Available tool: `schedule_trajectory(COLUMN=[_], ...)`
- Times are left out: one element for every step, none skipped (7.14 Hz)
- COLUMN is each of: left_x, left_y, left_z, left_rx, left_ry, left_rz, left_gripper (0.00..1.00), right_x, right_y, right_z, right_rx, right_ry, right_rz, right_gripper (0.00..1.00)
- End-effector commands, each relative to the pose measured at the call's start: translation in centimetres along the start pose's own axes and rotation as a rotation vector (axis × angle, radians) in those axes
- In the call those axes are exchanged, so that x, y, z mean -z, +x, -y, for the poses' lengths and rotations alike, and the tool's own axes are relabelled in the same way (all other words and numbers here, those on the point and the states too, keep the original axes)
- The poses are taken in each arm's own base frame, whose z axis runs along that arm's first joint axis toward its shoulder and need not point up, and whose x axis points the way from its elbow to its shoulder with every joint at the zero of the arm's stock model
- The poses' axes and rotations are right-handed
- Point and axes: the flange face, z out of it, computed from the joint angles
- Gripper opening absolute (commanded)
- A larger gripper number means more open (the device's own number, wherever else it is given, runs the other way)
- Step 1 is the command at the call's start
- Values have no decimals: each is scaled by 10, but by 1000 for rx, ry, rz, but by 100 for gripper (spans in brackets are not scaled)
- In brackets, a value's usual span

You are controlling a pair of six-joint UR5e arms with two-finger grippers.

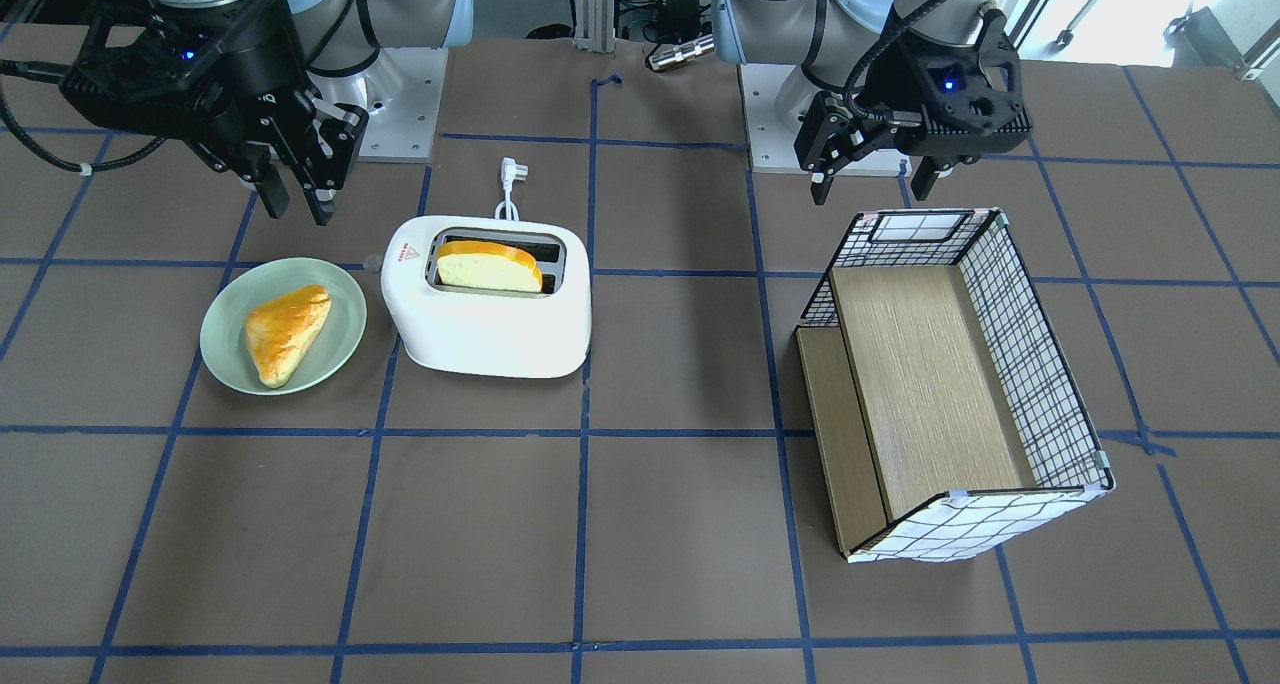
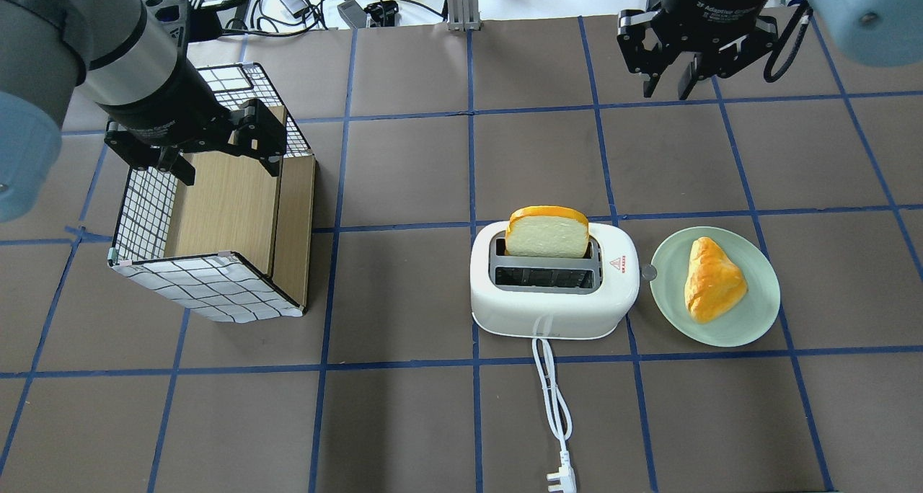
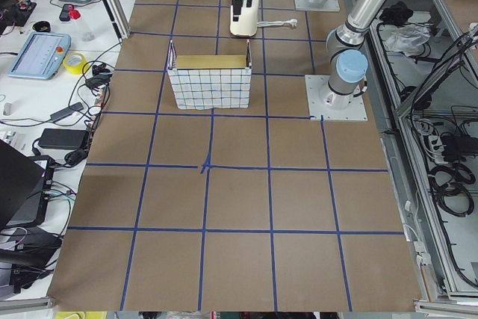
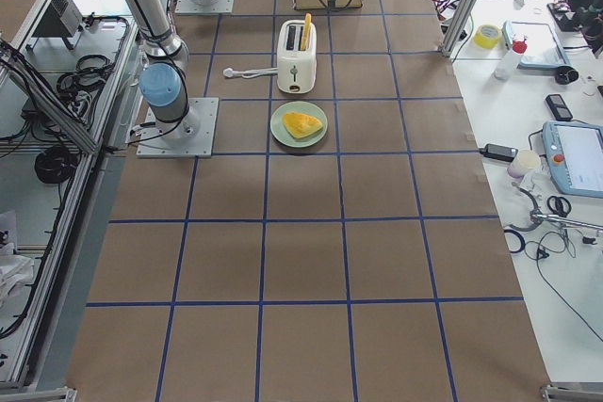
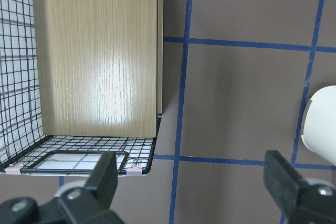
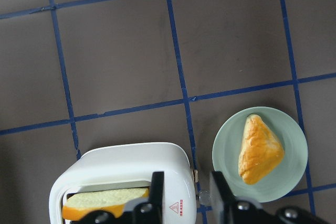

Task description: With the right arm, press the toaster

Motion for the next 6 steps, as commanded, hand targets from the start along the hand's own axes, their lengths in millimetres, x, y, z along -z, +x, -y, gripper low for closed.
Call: schedule_trajectory(left_x=[0, 0, 0, 0, 0, 0], left_y=[0, 0, 0, 0, 0, 0], left_z=[0, 0, 0, 0, 0, 0], left_rx=[0, 0, 0, 0, 0, 0], left_ry=[0, 0, 0, 0, 0, 0], left_rz=[0, 0, 0, 0, 0, 0], left_gripper=[100, 100, 100, 100, 100, 100], right_x=[1, 0, 1, 0, 0, 0], right_y=[-2, -1, -2, -1, -1, -1], right_z=[4, 5, 3, 3, 3, 3], right_rx=[3, 1, 3, 3, 3, 2], right_ry=[29, 29, 24, 20, 18, 18], right_rz=[6, 7, 6, 4, 4, 3], right_gripper=[100, 100, 100, 100, 100, 100])
